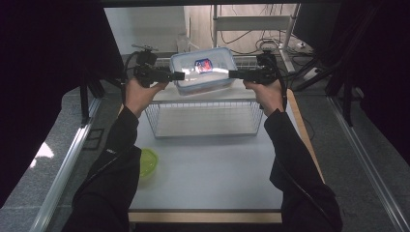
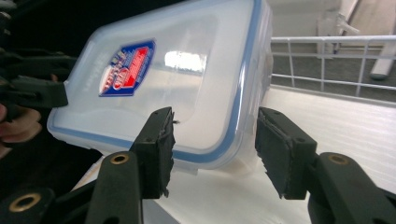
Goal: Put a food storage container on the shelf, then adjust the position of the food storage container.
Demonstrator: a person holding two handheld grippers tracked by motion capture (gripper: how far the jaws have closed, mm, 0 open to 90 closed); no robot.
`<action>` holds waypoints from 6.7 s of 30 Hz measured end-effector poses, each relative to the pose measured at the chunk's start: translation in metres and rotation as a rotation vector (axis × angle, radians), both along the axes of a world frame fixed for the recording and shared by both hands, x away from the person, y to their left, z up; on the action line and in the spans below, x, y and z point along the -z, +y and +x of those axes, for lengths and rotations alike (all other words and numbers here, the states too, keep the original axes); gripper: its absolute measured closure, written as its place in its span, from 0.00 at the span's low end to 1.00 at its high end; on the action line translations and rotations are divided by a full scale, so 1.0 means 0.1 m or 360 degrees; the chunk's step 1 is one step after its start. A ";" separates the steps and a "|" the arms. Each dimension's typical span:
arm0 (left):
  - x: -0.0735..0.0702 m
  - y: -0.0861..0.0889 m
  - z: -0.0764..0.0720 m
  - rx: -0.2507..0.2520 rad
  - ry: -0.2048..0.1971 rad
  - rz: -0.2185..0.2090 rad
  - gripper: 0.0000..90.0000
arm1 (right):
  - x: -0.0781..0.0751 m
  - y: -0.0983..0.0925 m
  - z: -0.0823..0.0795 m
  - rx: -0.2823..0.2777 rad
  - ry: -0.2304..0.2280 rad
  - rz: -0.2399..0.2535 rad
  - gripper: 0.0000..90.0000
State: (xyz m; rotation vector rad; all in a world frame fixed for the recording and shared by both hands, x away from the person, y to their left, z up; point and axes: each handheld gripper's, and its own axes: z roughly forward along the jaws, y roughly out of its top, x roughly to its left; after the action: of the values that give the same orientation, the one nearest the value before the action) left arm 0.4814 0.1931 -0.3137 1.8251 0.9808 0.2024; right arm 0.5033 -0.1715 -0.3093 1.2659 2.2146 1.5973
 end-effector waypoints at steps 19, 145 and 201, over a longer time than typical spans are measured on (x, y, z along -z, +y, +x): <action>0.13 0.02 -0.71 0.0114 -0.0258 0.0079 0.77 | 0.08 -0.07 -0.34 -0.0086 -0.0178 -0.0102 0.86; 2.01 1.18 -1.84 -0.0450 0.0139 0.0503 1.00 | 1.91 -0.26 -1.87 -0.0360 -0.0063 -0.0562 0.08; 2.15 0.83 -1.84 -0.0102 0.0276 0.0491 1.00 | 1.97 -0.23 -1.87 -0.0379 -0.0008 -0.0635 0.08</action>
State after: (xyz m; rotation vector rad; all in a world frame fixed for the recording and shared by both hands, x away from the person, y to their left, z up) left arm 0.2973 0.2765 -0.5292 2.1202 1.1819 0.2489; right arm 0.3165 -0.1945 -0.5063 0.9157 2.5878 1.1295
